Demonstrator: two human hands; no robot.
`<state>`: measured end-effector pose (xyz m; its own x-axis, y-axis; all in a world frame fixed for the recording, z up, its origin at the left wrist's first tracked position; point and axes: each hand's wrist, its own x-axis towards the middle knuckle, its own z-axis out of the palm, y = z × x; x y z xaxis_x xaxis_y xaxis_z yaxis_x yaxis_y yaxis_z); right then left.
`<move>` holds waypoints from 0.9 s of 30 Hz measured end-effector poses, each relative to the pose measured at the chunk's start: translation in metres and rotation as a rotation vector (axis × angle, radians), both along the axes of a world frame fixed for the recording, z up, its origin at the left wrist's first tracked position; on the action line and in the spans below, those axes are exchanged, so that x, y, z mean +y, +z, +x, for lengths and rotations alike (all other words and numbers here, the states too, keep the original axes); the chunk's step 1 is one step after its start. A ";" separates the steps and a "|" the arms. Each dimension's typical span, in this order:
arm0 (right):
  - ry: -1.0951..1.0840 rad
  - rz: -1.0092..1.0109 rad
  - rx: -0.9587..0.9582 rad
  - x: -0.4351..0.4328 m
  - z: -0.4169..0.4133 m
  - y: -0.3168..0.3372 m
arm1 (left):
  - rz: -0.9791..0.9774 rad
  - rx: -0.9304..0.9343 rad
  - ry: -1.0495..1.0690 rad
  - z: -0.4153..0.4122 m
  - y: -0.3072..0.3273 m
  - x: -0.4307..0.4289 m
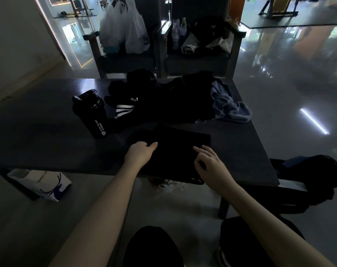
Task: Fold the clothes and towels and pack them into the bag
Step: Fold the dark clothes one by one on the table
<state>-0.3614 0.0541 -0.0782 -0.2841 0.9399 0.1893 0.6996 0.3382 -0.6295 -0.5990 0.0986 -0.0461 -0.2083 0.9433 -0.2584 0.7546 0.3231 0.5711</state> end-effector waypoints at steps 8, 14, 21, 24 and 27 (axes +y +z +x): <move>-0.055 0.031 -0.063 0.017 0.004 0.010 | -0.024 0.143 0.021 -0.011 -0.005 -0.015; -0.467 -0.125 0.128 0.057 -0.002 0.041 | 0.018 -0.153 0.077 0.002 0.007 0.015; -0.511 -0.449 0.113 0.098 -0.001 0.027 | 0.028 -0.239 0.159 0.015 -0.001 0.062; -0.547 -0.346 0.094 0.094 -0.003 0.024 | 0.100 -0.059 0.154 0.016 -0.006 0.064; -0.594 -0.230 0.090 0.087 -0.001 0.028 | 0.180 0.041 0.223 0.011 -0.003 0.057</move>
<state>-0.3629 0.1410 -0.0499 0.3054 0.9515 -0.0371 0.6669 -0.2416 -0.7049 -0.5879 0.1557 -0.0495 -0.4223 0.9031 -0.0780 0.6999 0.3795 0.6051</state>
